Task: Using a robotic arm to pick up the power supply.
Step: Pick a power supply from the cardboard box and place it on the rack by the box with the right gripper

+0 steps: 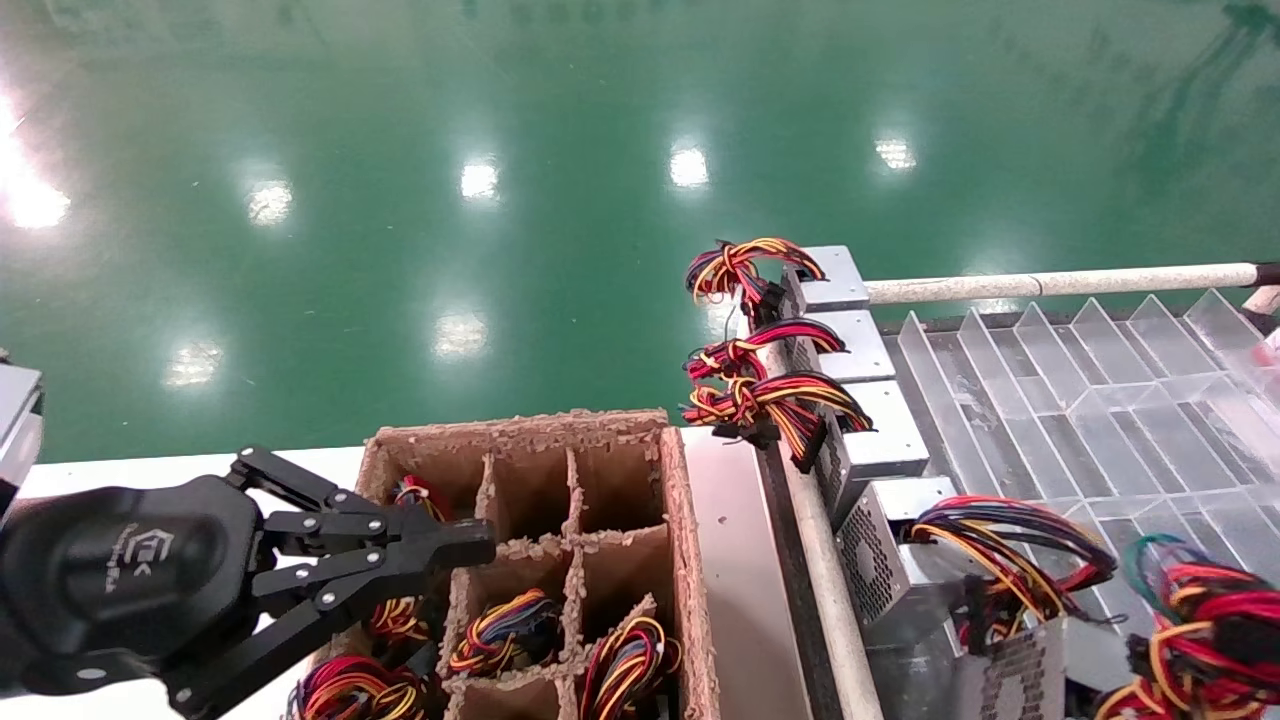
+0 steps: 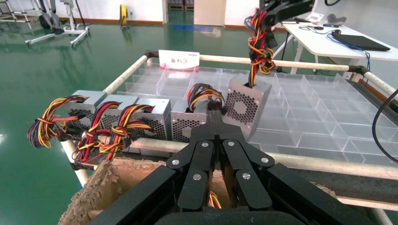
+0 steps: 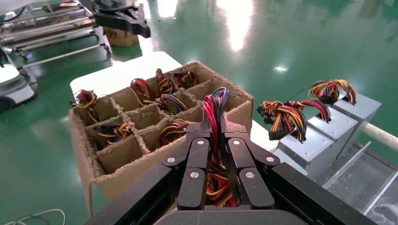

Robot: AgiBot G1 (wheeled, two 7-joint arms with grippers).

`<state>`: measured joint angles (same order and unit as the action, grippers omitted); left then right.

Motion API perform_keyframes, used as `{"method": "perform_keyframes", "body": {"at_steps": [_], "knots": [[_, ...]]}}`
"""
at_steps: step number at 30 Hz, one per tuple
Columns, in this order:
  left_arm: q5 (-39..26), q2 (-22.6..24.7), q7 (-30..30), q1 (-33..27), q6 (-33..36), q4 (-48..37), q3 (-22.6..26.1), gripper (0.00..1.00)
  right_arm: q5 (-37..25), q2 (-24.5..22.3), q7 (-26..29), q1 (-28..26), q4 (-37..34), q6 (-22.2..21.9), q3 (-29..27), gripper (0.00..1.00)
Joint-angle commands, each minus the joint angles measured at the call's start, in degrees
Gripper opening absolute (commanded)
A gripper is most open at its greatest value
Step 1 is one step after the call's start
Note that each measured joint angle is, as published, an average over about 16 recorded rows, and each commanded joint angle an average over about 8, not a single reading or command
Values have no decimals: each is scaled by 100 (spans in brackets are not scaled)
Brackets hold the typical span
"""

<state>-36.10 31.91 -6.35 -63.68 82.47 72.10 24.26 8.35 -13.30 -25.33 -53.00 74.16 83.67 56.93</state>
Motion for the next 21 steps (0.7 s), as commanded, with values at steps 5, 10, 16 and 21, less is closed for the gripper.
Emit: {"method": "perform_keyframes", "body": {"at_steps": [5,10,16,21], "knots": [[0,0,0,0,0,0,0,0,-43,341,-122,8,39,-207,46,0],[0,0,0,0,0,0,0,0,-374,791,78,-61,68,-429,-234,0],[0,0,0,0,0,0,0,0,-896,1276,459,-271,-63,-650,-574,0],[0,0,0,0,0,0,0,0,-1382,1650,732,-413,-371,-708,-686,0]]}}
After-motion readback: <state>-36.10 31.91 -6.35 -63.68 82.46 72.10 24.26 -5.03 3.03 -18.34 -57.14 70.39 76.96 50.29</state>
